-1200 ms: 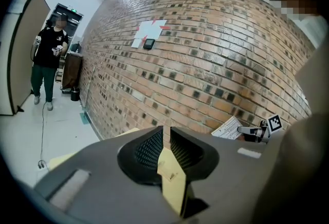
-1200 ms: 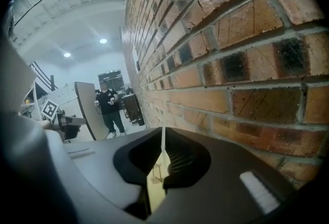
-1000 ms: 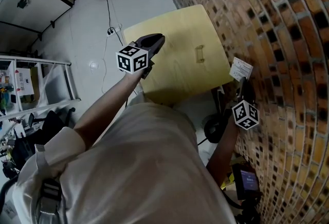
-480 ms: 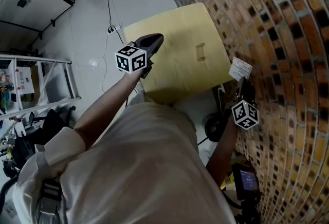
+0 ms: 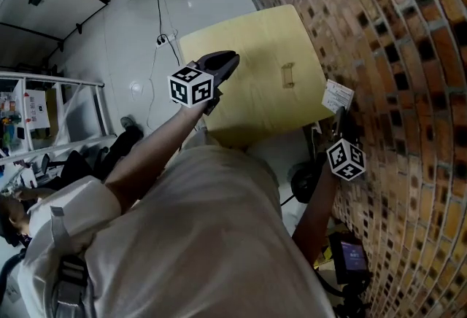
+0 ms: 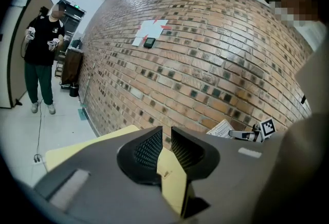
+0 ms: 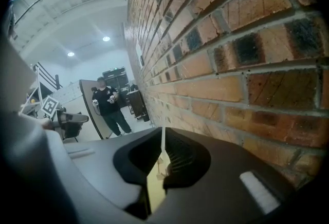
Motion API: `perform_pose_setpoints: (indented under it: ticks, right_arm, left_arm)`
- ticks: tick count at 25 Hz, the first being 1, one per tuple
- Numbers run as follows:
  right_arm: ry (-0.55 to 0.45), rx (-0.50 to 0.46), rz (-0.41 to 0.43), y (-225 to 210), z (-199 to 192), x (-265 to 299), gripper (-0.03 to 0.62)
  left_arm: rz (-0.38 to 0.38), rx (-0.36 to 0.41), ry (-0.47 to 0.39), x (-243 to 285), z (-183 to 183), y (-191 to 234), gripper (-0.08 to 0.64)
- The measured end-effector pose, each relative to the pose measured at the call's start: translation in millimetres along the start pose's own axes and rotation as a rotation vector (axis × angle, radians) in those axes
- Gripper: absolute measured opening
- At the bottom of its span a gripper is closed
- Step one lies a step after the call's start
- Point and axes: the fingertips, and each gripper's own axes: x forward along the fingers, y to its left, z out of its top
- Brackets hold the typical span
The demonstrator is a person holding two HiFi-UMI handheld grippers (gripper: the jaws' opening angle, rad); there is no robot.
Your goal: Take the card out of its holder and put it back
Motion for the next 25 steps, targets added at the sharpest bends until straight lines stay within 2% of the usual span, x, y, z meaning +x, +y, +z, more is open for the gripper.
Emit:
perform_pose_setpoints:
  ticks: [12,25]
  right_arm:
    - [0.121,-0.062,0.097,22,-33,68,0.014]
    - [0.259,-0.079,0.163,37,-78,135,0.012]
  left_arm:
    - [-0.011,0.017,0.071,2,-21,-8,0.084]
    - [0.012,0.026,0.110,12,-19,9,0.084]
